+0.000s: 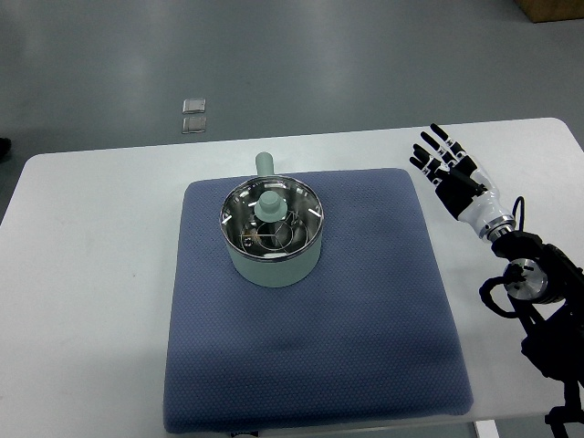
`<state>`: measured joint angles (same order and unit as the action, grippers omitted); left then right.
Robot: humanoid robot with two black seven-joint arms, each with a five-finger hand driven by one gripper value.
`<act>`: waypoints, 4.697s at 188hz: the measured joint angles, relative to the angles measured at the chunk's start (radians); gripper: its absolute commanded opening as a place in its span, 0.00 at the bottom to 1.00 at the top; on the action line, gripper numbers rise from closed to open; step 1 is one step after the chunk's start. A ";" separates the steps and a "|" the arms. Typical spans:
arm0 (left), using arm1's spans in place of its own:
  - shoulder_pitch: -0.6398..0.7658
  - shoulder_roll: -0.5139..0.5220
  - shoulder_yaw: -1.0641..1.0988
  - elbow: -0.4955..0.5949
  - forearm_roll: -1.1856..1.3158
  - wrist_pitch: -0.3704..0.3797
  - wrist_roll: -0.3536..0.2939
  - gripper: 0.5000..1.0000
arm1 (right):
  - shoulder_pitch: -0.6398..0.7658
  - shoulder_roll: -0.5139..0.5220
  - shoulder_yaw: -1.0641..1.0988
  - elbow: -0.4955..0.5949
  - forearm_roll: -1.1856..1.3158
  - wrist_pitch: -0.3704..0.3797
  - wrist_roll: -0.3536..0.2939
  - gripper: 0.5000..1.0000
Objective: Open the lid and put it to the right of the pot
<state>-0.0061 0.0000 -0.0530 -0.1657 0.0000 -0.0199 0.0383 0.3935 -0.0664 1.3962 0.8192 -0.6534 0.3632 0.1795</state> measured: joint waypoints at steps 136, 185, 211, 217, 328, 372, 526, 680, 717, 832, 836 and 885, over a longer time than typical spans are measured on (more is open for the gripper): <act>-0.005 0.000 0.002 0.002 0.000 0.002 0.000 1.00 | 0.001 -0.002 -0.014 0.001 -0.001 0.002 0.000 0.86; -0.005 0.000 0.002 0.002 0.000 0.002 0.000 1.00 | 0.005 -0.004 -0.016 0.001 -0.010 0.002 0.000 0.86; -0.005 0.000 0.002 0.002 0.000 0.002 0.000 1.00 | 0.007 -0.004 -0.017 0.001 -0.012 0.002 0.000 0.86; -0.005 0.000 0.002 0.002 0.000 0.002 0.000 1.00 | 0.007 -0.004 -0.017 0.001 -0.012 0.002 0.000 0.86; -0.005 0.000 0.002 0.002 0.000 0.002 0.000 1.00 | 0.016 -0.023 -0.057 0.011 -0.015 0.002 0.000 0.86; -0.005 0.000 0.002 0.002 0.000 0.002 0.000 1.00 | 0.017 -0.029 -0.072 0.023 -0.016 0.002 0.002 0.85; -0.005 0.000 0.002 0.002 0.000 0.002 0.000 1.00 | 0.268 -0.336 -0.547 0.134 -0.097 0.024 0.099 0.69; -0.005 0.000 0.002 0.002 0.000 0.002 0.000 1.00 | 1.140 -0.308 -1.715 0.316 -0.166 -0.297 0.106 0.70; -0.005 0.000 0.002 0.002 0.000 0.001 0.000 1.00 | 1.206 -0.223 -1.834 0.312 -0.167 -0.343 0.096 0.68; -0.005 0.000 0.002 0.002 0.000 0.002 0.000 1.00 | 1.296 -0.128 -1.976 0.299 -0.231 -0.373 0.064 0.36; -0.005 0.000 0.002 0.002 0.000 0.002 0.000 1.00 | 1.298 -0.124 -1.978 0.299 -0.231 -0.377 0.063 0.36; -0.005 0.000 0.002 0.002 0.000 0.002 0.000 1.00 | 1.303 -0.090 -1.991 0.299 -0.227 -0.394 0.052 0.36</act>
<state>-0.0107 0.0000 -0.0506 -0.1641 0.0000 -0.0182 0.0383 1.6967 -0.1565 -0.5950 1.1180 -0.8808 -0.0304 0.2319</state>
